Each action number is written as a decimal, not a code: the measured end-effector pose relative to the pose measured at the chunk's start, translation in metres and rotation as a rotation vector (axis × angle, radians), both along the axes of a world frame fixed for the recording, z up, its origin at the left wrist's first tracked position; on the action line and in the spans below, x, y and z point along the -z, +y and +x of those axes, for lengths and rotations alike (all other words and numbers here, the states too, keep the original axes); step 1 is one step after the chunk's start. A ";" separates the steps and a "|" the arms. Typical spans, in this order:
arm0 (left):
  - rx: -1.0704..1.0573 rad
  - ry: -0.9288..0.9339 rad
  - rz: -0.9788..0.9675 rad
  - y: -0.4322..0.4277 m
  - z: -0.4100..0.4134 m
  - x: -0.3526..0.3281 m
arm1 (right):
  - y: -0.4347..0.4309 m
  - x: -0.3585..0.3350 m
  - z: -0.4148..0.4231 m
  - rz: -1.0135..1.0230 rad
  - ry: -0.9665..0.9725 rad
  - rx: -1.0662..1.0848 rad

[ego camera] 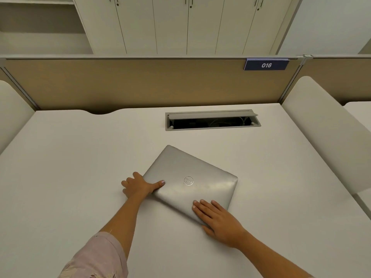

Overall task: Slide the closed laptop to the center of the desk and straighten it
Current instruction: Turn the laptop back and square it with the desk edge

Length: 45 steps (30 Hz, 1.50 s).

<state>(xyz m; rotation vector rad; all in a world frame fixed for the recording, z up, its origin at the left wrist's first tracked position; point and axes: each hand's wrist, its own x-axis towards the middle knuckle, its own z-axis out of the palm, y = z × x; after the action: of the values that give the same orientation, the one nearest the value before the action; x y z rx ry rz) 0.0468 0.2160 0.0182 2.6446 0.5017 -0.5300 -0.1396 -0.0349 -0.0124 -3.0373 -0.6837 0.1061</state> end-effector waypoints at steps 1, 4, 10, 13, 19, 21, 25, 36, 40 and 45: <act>-0.024 0.005 -0.002 0.003 -0.003 0.001 | -0.005 -0.002 0.002 -0.020 -0.001 -0.002; -0.089 -0.004 0.000 0.008 -0.018 0.004 | -0.021 -0.007 0.008 -0.045 0.031 0.049; -0.168 -0.054 -0.009 0.007 -0.047 0.013 | -0.045 -0.002 0.026 0.037 0.202 0.156; -0.173 -0.059 -0.003 0.010 -0.056 0.011 | -0.046 -0.003 0.030 0.036 0.203 0.174; -0.141 -0.098 -0.012 0.012 -0.067 0.015 | -0.048 -0.004 0.033 0.093 0.205 0.179; -0.124 -0.123 -0.028 0.014 -0.069 0.016 | -0.047 -0.005 0.034 0.102 0.216 0.189; -0.057 -0.247 -0.043 0.012 -0.079 0.019 | -0.045 -0.004 0.034 0.127 0.213 0.214; 0.682 -0.386 -0.039 0.025 -0.098 0.044 | -0.048 0.004 0.034 0.180 0.206 0.223; 0.730 -0.384 0.070 0.028 -0.095 0.049 | -0.047 0.005 0.034 0.202 0.200 0.223; 0.757 -0.388 0.101 0.026 -0.090 0.043 | -0.049 0.006 0.034 0.207 0.202 0.215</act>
<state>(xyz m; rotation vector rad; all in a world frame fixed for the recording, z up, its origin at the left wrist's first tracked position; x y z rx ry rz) -0.0433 0.2416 -0.0246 2.8731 -0.6272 -0.1730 -0.1052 -0.0838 -0.0181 -2.8268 -0.3288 0.3112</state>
